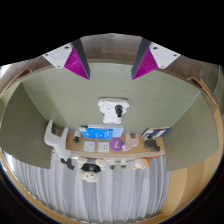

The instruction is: Unplug charger

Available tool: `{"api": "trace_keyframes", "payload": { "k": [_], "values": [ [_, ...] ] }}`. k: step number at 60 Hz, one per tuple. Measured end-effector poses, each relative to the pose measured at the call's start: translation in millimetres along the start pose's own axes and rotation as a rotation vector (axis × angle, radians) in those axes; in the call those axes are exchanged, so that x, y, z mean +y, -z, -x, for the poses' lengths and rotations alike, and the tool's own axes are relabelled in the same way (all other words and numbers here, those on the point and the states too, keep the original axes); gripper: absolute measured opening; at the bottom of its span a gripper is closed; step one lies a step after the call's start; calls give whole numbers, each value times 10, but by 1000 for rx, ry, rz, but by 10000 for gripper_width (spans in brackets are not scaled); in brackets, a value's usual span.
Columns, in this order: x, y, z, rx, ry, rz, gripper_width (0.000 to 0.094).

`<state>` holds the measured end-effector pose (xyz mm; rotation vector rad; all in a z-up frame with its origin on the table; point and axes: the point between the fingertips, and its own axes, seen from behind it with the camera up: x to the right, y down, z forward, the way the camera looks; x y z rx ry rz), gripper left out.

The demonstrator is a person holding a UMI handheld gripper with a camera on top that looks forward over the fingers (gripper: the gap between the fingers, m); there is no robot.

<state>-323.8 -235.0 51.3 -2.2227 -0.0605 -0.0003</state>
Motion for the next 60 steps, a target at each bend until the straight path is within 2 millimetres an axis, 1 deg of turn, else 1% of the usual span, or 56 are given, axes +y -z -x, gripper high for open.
{"api": "trace_keyframes", "payload": {
  "k": [3, 8, 13, 20, 26, 31, 33, 35, 36, 38, 40, 50, 56, 60],
  "values": [
    [-12, -226, 113, -8, -1, 10, 830],
    [-131, -539, 218, -4, -6, -4, 814],
    [-340, -837, 265, 15, -18, -38, 798],
    [-629, -1278, 316, 28, -52, -72, 740],
    [-815, -1622, 321, 44, -52, -90, 652],
    [-857, -1846, 330, 53, -52, -80, 523],
    [-865, -1912, 324, 58, -52, -80, 461],
    [-826, -1954, 325, 61, -51, -66, 375],
    [-799, -1973, 333, 61, -48, -54, 302],
    [-842, -1980, 297, 80, -41, -69, 210],
    [-825, -1987, 296, 74, -47, -67, 205],
    [-851, -1981, 299, 70, -54, -104, 86],
    [-858, -1992, 309, 64, -19, -92, 76],
    [-848, -1997, 301, 49, -27, -61, 70]
  ]
}}
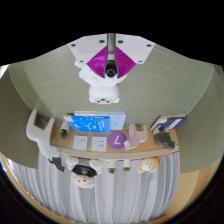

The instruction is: Unplug charger

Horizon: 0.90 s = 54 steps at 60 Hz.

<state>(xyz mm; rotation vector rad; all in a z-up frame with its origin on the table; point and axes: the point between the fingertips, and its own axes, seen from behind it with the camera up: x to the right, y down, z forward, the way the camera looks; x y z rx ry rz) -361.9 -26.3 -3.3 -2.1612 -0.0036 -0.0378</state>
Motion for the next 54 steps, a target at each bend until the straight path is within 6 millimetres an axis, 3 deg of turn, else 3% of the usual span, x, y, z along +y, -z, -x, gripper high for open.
{"api": "trace_keyframes", "payload": {
  "k": [2, 3, 9, 10, 13, 17, 22, 29, 34, 41, 47, 54],
  "values": [
    [1, 38, 14, -1, 4, 47, 61],
    [-142, 109, 26, -4, 19, 41, 60],
    [-1763, 839, -191, 29, 116, -295, 60],
    [-2060, 903, -298, 30, 112, -308, 60],
    [-2444, 1080, -613, 85, 119, -375, 60],
    [-2638, 1037, -1056, 132, 130, -382, 60],
    [-2375, 731, -1475, 130, 86, -310, 75],
    [-1573, 226, -1934, 127, 19, -161, 85],
    [-944, -124, -2053, 104, -24, -47, 95],
    [-338, -408, -2030, 70, -41, 60, 110],
    [-56, -525, -1996, 43, -24, 114, 122],
    [-82, -494, -1990, 37, -68, 100, 162]
  ]
}}
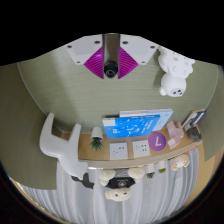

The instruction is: Unplug charger

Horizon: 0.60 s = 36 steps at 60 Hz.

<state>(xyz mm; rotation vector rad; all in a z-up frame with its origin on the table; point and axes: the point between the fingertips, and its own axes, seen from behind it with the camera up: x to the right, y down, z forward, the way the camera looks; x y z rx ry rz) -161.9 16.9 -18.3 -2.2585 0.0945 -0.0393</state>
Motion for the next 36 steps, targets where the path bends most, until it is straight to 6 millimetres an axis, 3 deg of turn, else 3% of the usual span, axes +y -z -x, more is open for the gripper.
{"api": "trace_keyframes", "payload": {
  "k": [6, 10, 15, 21, 29, 36],
  "values": [
    [47, -45, -39, 28, -4, 22, 247],
    [46, 12, -106, 68, 47, 44, 392],
    [-154, 193, -43, 63, 75, 11, 610],
    [-521, 569, 33, 79, 89, -72, 865],
    [-867, 1197, 238, 97, 90, -144, 870],
    [-896, 1669, 523, 77, 60, -188, 870]
  ]
}}
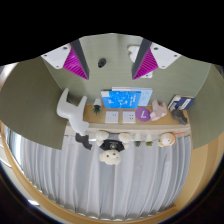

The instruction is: Unplug charger

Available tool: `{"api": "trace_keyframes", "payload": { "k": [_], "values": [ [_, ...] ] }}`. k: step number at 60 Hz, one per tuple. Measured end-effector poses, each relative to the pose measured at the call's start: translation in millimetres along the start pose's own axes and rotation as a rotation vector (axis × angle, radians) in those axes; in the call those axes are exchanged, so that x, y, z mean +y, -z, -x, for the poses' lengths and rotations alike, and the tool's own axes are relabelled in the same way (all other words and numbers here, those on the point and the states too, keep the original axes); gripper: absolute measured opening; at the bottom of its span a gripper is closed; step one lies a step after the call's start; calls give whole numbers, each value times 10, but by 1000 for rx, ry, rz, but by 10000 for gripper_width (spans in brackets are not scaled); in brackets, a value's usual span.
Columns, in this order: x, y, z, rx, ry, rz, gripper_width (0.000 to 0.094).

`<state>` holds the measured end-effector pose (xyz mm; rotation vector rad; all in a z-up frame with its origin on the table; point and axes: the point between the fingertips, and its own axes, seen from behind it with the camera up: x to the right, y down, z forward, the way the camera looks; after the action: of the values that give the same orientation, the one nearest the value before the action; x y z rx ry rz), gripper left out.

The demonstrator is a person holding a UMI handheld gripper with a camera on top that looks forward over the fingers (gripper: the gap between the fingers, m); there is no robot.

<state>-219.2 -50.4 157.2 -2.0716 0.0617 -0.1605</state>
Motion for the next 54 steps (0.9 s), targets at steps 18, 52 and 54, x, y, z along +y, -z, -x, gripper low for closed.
{"api": "trace_keyframes", "payload": {
  "k": [18, 52, 54],
  "values": [
    [427, 950, 542, -31, -89, 18, 868],
    [858, 1533, 1019, -75, 1, 77, 863],
    [864, 1545, 1030, -75, 4, 79, 861]
  ]
}}
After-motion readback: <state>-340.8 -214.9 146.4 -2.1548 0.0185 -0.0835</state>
